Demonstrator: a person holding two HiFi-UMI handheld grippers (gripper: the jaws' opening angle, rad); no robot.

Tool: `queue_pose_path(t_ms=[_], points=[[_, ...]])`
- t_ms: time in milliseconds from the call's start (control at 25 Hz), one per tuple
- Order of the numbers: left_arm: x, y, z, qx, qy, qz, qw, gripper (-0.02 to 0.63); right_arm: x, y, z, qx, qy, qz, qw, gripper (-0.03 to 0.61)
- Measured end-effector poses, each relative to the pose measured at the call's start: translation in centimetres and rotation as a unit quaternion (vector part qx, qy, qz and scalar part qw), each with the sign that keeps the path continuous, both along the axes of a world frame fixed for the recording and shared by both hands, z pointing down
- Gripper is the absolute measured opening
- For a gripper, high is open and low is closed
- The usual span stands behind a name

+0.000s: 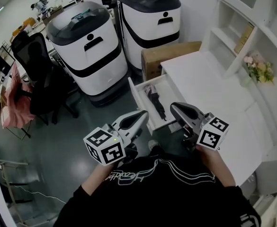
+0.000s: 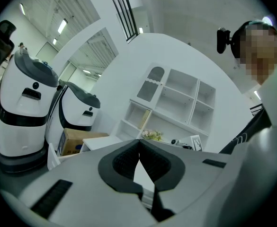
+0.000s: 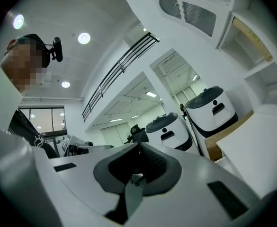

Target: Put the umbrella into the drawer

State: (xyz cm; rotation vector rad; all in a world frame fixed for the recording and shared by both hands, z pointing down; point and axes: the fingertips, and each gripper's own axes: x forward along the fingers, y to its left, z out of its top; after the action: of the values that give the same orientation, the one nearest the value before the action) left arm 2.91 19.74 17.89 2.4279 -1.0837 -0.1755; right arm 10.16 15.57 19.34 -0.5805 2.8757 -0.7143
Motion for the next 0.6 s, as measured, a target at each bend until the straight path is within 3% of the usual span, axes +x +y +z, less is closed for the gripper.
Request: queue_pose_path(t_ms=[600], points=[[1.7,1.3,1.2,-0.014,0.004,0.028,0.9995,0.020,1.9,1.6,1.3,-0.019,0.001,0.037,0.999,0.048]])
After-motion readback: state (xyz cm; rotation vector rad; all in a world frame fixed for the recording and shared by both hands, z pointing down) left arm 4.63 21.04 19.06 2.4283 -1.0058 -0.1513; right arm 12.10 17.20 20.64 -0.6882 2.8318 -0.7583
